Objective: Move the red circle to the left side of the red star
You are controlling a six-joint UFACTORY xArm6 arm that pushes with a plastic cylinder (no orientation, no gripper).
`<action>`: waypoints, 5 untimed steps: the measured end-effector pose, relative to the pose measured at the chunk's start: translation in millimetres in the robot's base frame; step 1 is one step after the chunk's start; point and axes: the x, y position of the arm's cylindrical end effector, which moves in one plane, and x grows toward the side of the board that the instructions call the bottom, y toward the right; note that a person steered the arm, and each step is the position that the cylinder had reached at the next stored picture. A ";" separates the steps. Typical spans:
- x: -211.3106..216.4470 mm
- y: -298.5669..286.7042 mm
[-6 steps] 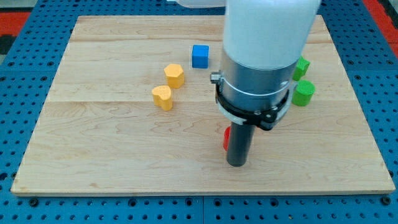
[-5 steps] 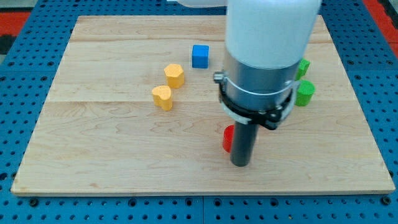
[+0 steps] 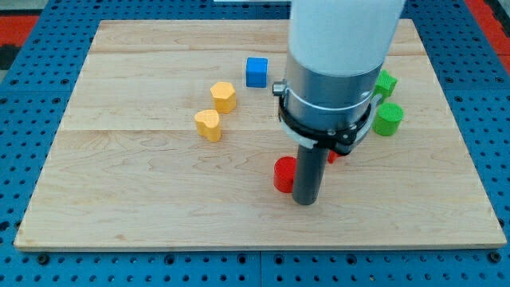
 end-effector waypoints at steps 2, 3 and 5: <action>-23.8 -31.5; -45.1 -34.2; -43.1 -28.7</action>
